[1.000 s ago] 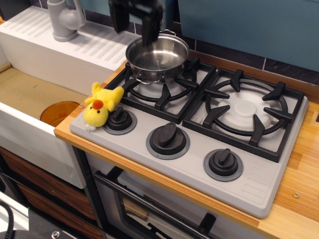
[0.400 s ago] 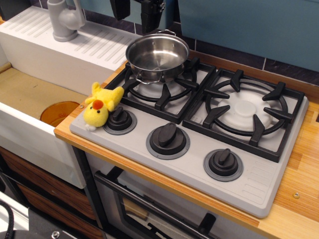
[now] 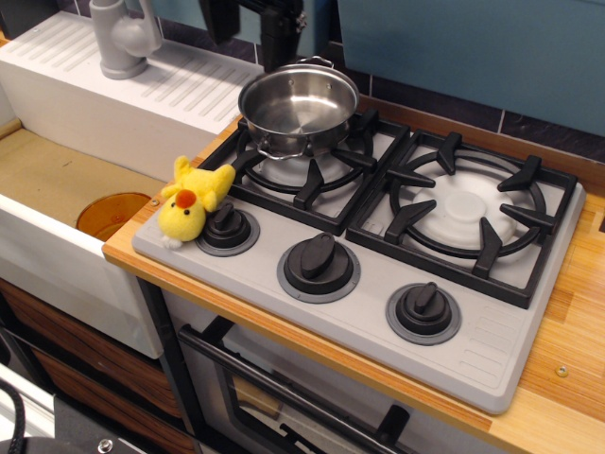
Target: Put pan on stove and put stuffedduck in pan
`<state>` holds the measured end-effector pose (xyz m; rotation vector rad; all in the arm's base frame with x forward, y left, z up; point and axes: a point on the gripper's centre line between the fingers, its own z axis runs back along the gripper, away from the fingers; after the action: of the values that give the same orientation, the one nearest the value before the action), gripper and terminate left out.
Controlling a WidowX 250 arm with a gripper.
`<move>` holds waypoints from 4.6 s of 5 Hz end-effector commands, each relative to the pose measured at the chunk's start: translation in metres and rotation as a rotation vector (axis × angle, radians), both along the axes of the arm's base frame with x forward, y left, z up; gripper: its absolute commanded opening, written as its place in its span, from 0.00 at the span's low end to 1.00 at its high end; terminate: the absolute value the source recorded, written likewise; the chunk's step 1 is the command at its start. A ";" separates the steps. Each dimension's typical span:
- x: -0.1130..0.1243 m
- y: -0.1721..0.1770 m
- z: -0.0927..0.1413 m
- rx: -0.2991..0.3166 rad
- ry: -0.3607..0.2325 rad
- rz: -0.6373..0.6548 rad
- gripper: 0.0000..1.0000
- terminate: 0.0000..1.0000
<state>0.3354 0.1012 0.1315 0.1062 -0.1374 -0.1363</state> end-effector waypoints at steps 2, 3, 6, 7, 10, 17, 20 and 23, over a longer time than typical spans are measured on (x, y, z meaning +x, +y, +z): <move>-0.051 0.021 0.006 0.071 -0.200 0.061 1.00 0.00; -0.073 0.022 -0.007 0.081 -0.224 0.077 1.00 0.00; -0.106 0.015 -0.030 0.086 -0.293 0.104 1.00 0.00; -0.104 0.013 -0.044 0.076 -0.322 0.102 1.00 0.00; -0.093 0.021 -0.084 0.091 -0.433 0.109 1.00 0.00; -0.076 0.029 -0.017 0.066 -0.189 0.130 0.00 0.00; -0.018 0.013 0.039 0.032 -0.111 0.090 0.00 0.00; 0.019 -0.018 0.024 0.017 -0.140 0.107 0.00 0.00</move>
<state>0.3441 0.0827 0.1382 0.1240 -0.2158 -0.0246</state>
